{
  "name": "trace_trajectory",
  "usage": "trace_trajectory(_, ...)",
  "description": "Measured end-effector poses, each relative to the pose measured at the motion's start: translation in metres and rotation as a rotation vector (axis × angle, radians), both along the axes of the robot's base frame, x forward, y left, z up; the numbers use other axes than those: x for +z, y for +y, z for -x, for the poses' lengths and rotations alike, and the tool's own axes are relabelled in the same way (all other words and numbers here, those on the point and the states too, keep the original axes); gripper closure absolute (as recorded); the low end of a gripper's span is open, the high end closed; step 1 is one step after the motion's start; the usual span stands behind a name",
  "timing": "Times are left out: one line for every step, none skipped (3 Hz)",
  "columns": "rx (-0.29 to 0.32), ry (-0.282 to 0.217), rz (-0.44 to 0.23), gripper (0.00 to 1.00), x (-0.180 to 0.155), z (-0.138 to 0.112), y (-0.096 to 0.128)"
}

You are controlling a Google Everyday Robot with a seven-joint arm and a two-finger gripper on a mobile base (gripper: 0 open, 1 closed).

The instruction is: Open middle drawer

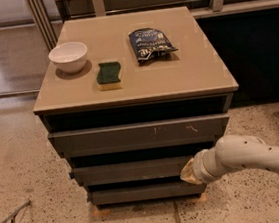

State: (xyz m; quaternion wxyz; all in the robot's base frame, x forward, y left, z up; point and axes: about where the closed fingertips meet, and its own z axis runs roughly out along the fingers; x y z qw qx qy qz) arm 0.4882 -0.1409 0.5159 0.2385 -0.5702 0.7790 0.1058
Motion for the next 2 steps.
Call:
trace_trajectory(0.022,0.004,-0.022,0.15,-0.022,-0.005,0.008)
trace_trajectory(0.035,0.0,-0.041,0.0,-0.035,-0.012,0.014)
